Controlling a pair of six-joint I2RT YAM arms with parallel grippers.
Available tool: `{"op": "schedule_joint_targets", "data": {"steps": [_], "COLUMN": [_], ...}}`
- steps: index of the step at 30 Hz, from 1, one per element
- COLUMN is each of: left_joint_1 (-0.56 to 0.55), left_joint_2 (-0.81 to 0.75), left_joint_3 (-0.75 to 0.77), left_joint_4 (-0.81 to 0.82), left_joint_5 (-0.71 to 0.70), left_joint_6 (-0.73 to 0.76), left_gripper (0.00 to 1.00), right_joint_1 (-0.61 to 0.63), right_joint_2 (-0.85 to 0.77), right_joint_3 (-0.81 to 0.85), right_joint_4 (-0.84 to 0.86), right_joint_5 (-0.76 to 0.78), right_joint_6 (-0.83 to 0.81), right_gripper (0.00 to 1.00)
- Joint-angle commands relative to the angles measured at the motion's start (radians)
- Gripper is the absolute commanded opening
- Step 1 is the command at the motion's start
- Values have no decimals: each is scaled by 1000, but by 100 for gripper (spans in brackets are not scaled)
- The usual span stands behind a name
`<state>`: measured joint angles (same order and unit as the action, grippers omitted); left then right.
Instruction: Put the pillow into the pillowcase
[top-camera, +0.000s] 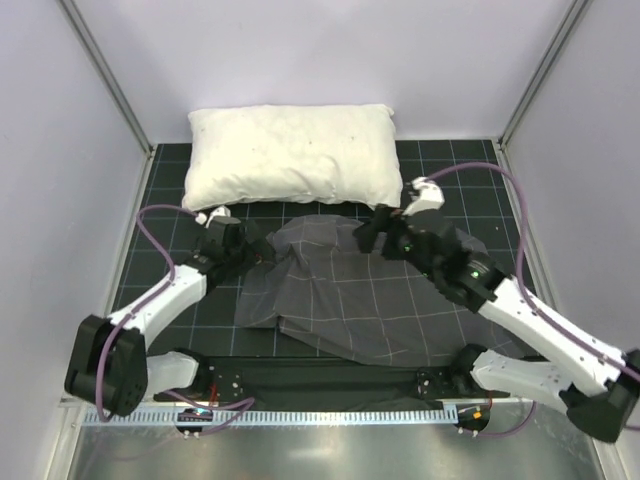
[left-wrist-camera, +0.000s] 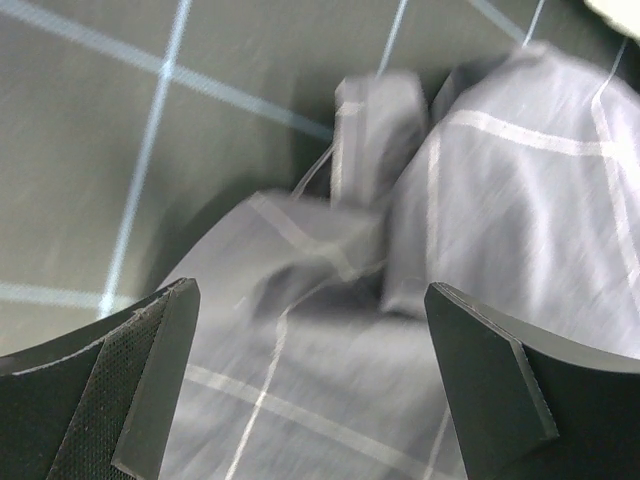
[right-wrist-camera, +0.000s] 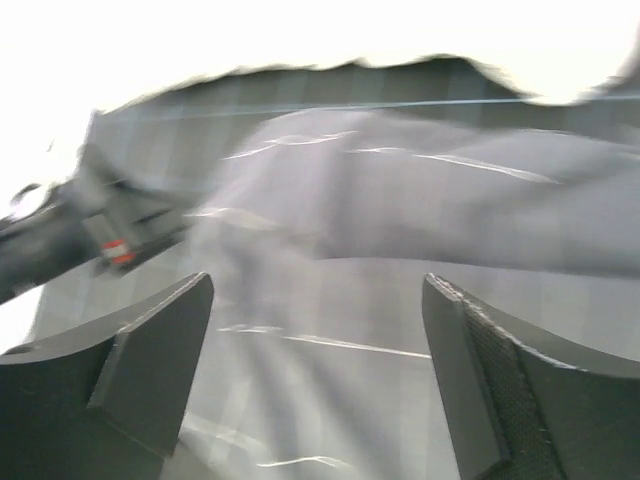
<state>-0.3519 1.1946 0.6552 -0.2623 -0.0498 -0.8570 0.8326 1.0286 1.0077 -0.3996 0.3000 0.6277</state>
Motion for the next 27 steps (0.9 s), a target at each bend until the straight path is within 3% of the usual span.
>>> {"op": "schedule_joint_targets", "data": {"steps": [1,3,6,8,10,11,14,22,24,26,27], "left_joint_1": [-2,-4,-18,-28,-38,-39,-33,134,191,217,217], "left_joint_2": [111,196,284,371,431,439,436,386,363,359,362], "left_joint_3": [95,124,196,256,287,297,320,443,474,532,549], "left_joint_4": [149,196,258,304,333,371,374,193,132,83,66], "left_joint_5": [27,18,-1,14,22,22,-28,-5,-31,-67,-80], "left_joint_6": [-51,-74,-94,-99,-105,-108,-93,-13,15,56,67], "left_gripper": [100,100,100,89,62,33,0,0,0,0,0], "right_joint_1": [-181,-275,-475,-630,-725,-798,-871,-900,-900,-899,-900], "right_joint_2": [-155,-206,-240,-208,-180,-176,-171,151,210,284,303], "right_joint_3": [-121,-142,-179,-219,-276,-300,-376,-247,-212,-158,-141], "right_joint_4": [-97,-140,-182,-174,-135,-111,-10,117,134,162,174], "right_joint_5": [-12,-4,-67,-148,-192,-238,-245,-211,-206,-232,-252], "right_joint_6": [-25,-43,-91,-111,-106,-92,-69,-69,-74,-83,-85], "right_gripper": [94,99,100,100,100,100,100,100,80,48,26]}}
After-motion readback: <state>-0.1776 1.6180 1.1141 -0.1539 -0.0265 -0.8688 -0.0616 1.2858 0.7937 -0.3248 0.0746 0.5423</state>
